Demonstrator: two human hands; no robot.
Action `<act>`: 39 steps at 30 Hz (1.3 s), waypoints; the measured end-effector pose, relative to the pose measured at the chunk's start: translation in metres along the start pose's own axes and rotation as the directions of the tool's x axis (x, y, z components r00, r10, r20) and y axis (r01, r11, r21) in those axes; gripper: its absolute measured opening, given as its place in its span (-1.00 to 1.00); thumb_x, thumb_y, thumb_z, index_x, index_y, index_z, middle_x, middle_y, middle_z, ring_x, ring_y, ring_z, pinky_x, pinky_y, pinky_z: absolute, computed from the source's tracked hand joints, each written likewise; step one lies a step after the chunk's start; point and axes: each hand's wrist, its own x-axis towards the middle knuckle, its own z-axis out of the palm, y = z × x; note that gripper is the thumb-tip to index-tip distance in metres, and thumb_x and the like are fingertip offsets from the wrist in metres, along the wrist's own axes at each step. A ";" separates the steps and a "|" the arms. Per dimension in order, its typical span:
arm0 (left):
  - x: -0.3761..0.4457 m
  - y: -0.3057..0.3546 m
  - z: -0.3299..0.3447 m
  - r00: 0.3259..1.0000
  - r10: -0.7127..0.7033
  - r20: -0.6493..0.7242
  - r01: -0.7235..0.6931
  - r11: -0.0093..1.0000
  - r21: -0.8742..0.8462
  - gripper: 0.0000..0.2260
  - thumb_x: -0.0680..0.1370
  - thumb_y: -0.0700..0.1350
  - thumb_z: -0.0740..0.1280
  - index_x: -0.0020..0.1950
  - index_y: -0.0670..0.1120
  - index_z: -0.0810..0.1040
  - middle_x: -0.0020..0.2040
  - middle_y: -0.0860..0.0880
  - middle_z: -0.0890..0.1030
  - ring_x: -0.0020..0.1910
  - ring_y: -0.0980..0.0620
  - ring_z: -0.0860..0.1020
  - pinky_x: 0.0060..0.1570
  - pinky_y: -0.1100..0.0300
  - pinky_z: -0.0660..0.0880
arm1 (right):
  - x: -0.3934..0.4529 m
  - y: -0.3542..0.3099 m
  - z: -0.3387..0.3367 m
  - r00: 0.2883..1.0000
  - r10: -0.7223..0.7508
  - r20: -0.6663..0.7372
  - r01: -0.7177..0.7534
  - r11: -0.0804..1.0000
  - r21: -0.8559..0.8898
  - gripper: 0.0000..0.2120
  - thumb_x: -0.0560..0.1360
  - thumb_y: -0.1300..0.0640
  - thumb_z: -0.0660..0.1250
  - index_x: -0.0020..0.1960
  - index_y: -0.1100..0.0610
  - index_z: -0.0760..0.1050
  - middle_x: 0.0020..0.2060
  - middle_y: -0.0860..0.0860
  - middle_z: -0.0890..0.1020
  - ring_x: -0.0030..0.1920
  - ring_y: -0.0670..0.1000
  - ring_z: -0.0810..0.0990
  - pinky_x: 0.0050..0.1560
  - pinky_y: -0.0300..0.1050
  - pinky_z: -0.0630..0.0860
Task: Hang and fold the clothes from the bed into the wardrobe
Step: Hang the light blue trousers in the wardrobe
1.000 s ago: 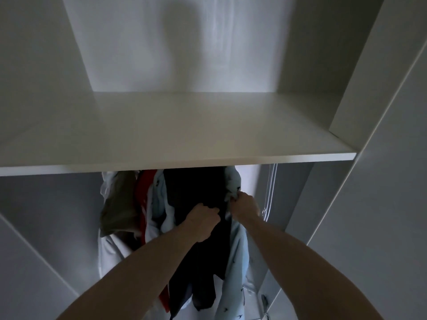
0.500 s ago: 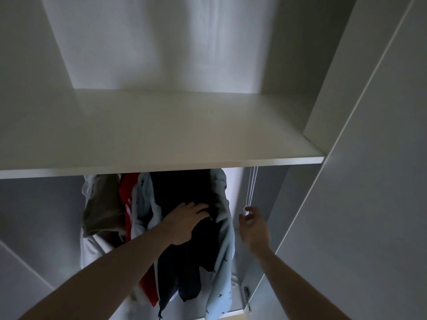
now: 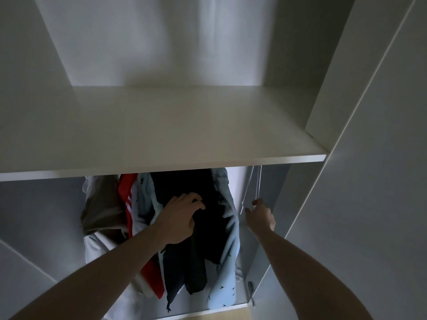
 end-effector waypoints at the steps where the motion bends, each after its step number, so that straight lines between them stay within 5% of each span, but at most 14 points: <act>1: -0.001 0.001 -0.002 1.000 -0.006 -0.015 0.006 1.000 -0.008 -0.59 0.53 -0.20 0.29 0.37 0.04 0.53 0.45 0.06 0.42 0.25 0.01 0.46 0.24 0.06 0.39 | 0.002 0.001 -0.001 1.000 0.016 0.001 -0.016 1.000 -0.011 -0.71 0.60 -0.04 0.36 0.28 0.02 0.48 0.15 0.09 0.68 0.17 0.18 0.65 0.09 -0.04 0.53; 9: 0.002 0.013 -0.010 0.997 -0.054 -0.051 0.051 0.997 -0.062 -0.62 0.53 -0.17 0.30 0.32 0.08 0.56 0.41 0.11 0.42 0.22 0.07 0.46 0.18 0.17 0.34 | 0.026 -0.014 -0.005 0.993 0.094 0.072 -0.095 0.995 0.017 -0.48 0.57 -0.26 0.33 0.32 0.11 0.57 0.20 0.14 0.66 0.24 0.20 0.62 0.15 0.00 0.56; 14: 0.005 0.021 -0.015 0.993 -0.060 -0.103 0.048 0.991 -0.122 -0.65 0.52 -0.19 0.32 0.27 0.07 0.59 0.37 0.11 0.45 0.20 0.08 0.47 0.22 0.15 0.38 | 0.033 -0.021 -0.001 0.984 0.115 0.139 -0.126 0.990 0.067 -0.66 0.62 -0.10 0.33 0.21 0.11 0.64 0.14 0.16 0.68 0.18 0.20 0.64 0.11 -0.04 0.58; 17: 0.002 0.024 -0.017 0.987 -0.078 -0.138 0.052 0.982 -0.183 -0.67 0.50 -0.23 0.34 0.23 0.03 0.63 0.34 0.08 0.50 0.16 0.08 0.50 0.19 0.09 0.45 | 0.030 -0.019 0.004 0.992 0.085 0.093 -0.099 0.984 0.151 -0.68 0.68 -0.04 0.22 0.08 0.17 0.63 0.01 0.19 0.68 0.02 0.21 0.66 -0.12 -0.13 0.47; 21: -0.006 0.026 -0.018 0.986 -0.103 -0.131 0.071 0.970 -0.233 -0.67 0.49 -0.26 0.36 0.22 0.00 0.64 0.33 0.06 0.52 0.18 0.06 0.52 0.20 0.04 0.47 | 0.016 -0.018 0.004 0.997 0.053 0.055 -0.069 0.932 0.356 -0.69 0.68 0.04 0.26 -0.11 0.19 0.62 -0.31 0.18 0.68 -0.56 -0.06 0.59 -0.53 -0.32 0.45; 25: -0.007 0.027 -0.021 0.989 -0.107 -0.105 0.077 0.964 -0.255 -0.67 0.51 -0.24 0.37 0.23 0.02 0.63 0.33 0.10 0.49 0.21 0.07 0.51 0.22 0.05 0.45 | 0.008 -0.019 -0.014 0.995 0.032 0.093 -0.071 0.889 0.452 -0.72 0.67 0.08 0.27 -0.09 0.18 0.65 -0.36 0.24 0.67 -0.43 0.16 0.70 -0.43 -0.06 0.66; 28: -0.010 0.032 -0.021 0.991 -0.091 -0.101 0.055 0.950 -0.308 -0.68 0.50 -0.24 0.38 0.22 0.01 0.63 0.32 0.09 0.51 0.21 0.06 0.51 0.22 -0.02 0.49 | -0.013 -0.012 -0.022 0.989 -0.008 0.147 -0.053 0.911 0.409 -0.72 0.67 0.06 0.28 -0.10 0.16 0.65 -0.45 0.19 0.62 -0.42 0.22 0.70 -0.24 0.15 0.70; 31: -0.017 0.038 -0.020 0.993 -0.066 -0.094 0.029 0.936 -0.350 -0.68 0.49 -0.20 0.36 0.21 0.04 0.63 0.30 0.12 0.50 0.22 0.06 0.52 0.24 -0.06 0.50 | -0.046 0.001 -0.026 0.985 -0.041 0.170 -0.020 0.939 0.343 -0.70 0.66 0.06 0.28 -0.12 0.20 0.65 -0.46 0.25 0.62 -0.50 0.19 0.66 -0.33 0.16 0.68; 34: -0.024 0.042 -0.017 0.997 -0.022 -0.069 -0.006 0.925 -0.379 -0.70 0.49 -0.16 0.37 0.20 0.07 0.62 0.27 0.17 0.49 0.21 0.11 0.51 0.24 -0.02 0.50 | -0.082 0.017 -0.034 0.987 -0.019 0.162 -0.030 0.954 0.297 -0.68 0.64 0.03 0.31 -0.14 0.21 0.67 -0.41 0.24 0.64 -0.55 0.10 0.63 -0.43 0.02 0.64; 36: -0.032 0.042 -0.014 0.999 0.041 -0.014 -0.043 0.922 -0.386 -0.72 0.51 -0.13 0.39 0.21 0.07 0.60 0.25 0.18 0.49 0.21 0.13 0.50 0.26 0.02 0.50 | -0.113 0.029 -0.041 0.993 -0.005 0.114 -0.015 0.984 0.177 -0.69 0.64 -0.02 0.31 -0.16 0.09 0.69 -0.42 0.04 0.66 -0.49 -0.02 0.62 -0.33 -0.15 0.59; 39: -0.041 0.038 -0.006 0.990 0.133 0.055 -0.101 0.916 -0.388 -0.74 0.53 -0.10 0.41 0.21 0.09 0.57 0.22 0.21 0.48 0.21 0.18 0.48 0.28 0.09 0.48 | -0.162 0.045 -0.049 0.996 0.007 0.092 -0.016 0.996 0.091 -0.67 0.65 -0.08 0.28 -0.17 0.03 0.69 -0.30 -0.03 0.70 -0.38 -0.05 0.61 -0.22 -0.16 0.54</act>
